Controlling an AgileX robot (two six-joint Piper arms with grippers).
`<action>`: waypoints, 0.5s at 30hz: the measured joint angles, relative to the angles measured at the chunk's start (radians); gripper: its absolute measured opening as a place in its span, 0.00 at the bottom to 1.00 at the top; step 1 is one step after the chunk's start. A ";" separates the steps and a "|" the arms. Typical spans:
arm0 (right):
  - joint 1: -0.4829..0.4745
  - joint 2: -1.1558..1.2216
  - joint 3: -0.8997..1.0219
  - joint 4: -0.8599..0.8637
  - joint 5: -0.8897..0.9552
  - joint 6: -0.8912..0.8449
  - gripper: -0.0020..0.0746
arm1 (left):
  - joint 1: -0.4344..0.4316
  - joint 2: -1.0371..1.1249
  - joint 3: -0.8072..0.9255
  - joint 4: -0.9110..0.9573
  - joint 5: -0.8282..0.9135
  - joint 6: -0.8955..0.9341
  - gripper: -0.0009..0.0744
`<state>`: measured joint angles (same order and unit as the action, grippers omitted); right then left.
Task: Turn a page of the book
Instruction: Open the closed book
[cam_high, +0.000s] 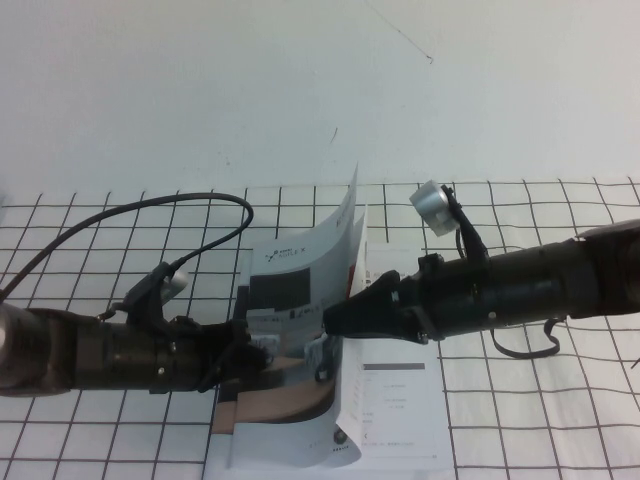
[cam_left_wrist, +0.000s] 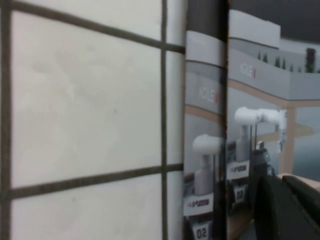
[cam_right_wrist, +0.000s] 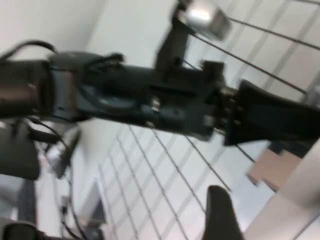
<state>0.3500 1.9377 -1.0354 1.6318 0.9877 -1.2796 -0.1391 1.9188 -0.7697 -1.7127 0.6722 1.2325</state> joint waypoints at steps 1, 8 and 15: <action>0.000 0.000 0.000 -0.024 -0.015 0.012 0.56 | 0.000 0.001 0.000 0.000 0.001 0.005 0.01; 0.000 0.000 0.000 -0.111 -0.063 0.034 0.56 | 0.000 0.008 0.000 -0.002 0.042 0.028 0.01; 0.000 0.000 -0.011 -0.122 -0.021 0.058 0.56 | -0.002 0.008 0.000 -0.002 0.093 0.060 0.01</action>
<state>0.3500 1.9377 -1.0467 1.5095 0.9666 -1.2213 -0.1409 1.9265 -0.7697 -1.7147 0.7654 1.2921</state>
